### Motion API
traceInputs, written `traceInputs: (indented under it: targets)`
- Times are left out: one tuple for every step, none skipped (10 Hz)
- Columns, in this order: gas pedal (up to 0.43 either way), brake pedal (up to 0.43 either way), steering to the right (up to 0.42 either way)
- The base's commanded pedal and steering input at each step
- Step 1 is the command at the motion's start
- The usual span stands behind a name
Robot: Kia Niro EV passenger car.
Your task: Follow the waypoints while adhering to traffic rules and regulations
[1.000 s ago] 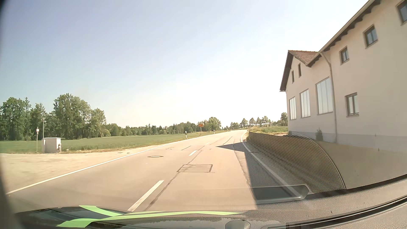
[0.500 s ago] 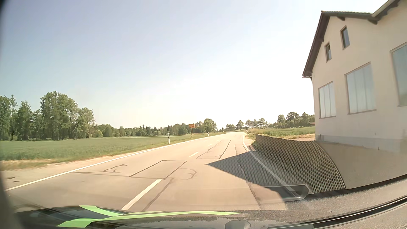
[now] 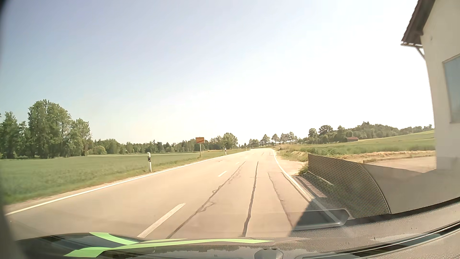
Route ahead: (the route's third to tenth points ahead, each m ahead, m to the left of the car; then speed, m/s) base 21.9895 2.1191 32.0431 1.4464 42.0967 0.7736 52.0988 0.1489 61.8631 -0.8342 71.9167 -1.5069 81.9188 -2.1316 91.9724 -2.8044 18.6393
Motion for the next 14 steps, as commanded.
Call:
traceInputs:
  targets:
    - [0.28,0.0,0.014]
    - [0.28,0.0,0.014]
    - [0.248,0.0,0.014]
    - [0.248,0.0,0.014]
    - [0.248,0.0,0.014]
    - [0.26,0.0,0.014]
    - [0.26,0.0,0.014]
    - [0.28,0.0,0.014]
    - [0.299,0.0,0.014]
    - [0.299,0.0,0.014]
    - [0.299,0.0,0.013]
    - [0.299,0.0,0.01]
    - [0.299,0.0,0.006]
    - [0.299,0.0,0.005]
